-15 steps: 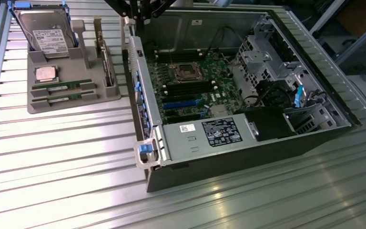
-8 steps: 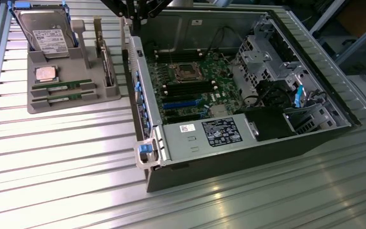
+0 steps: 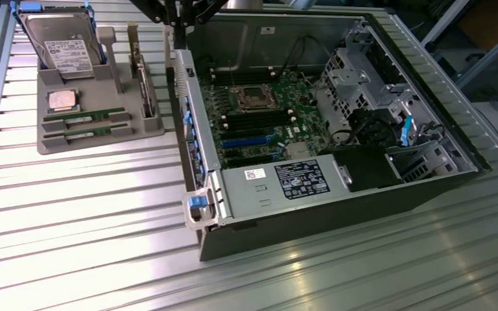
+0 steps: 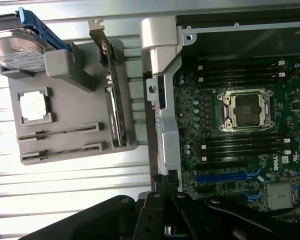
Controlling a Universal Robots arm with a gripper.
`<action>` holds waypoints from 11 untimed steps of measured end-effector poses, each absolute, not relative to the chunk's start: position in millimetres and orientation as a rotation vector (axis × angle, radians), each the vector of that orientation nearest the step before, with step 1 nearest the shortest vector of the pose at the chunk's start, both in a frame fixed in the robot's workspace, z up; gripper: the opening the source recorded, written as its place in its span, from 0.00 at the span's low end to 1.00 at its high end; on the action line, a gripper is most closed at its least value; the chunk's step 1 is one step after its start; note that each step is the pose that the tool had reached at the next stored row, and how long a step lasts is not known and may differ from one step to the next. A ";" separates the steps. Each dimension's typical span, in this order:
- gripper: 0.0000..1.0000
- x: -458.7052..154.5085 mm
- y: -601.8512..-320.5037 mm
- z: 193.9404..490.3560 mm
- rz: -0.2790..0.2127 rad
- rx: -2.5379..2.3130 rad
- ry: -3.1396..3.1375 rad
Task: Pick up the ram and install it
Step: 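Reach for the ram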
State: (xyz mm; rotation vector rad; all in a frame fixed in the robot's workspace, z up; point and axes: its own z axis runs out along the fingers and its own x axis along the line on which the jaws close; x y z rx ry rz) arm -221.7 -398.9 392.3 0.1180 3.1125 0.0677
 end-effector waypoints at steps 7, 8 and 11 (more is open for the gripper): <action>0.11 -226.7 -398.9 392.2 0.068 0.118 3.112; 0.11 -227.2 -398.9 392.2 0.068 0.118 3.112; 0.11 -229.6 -398.9 392.2 0.068 0.118 3.113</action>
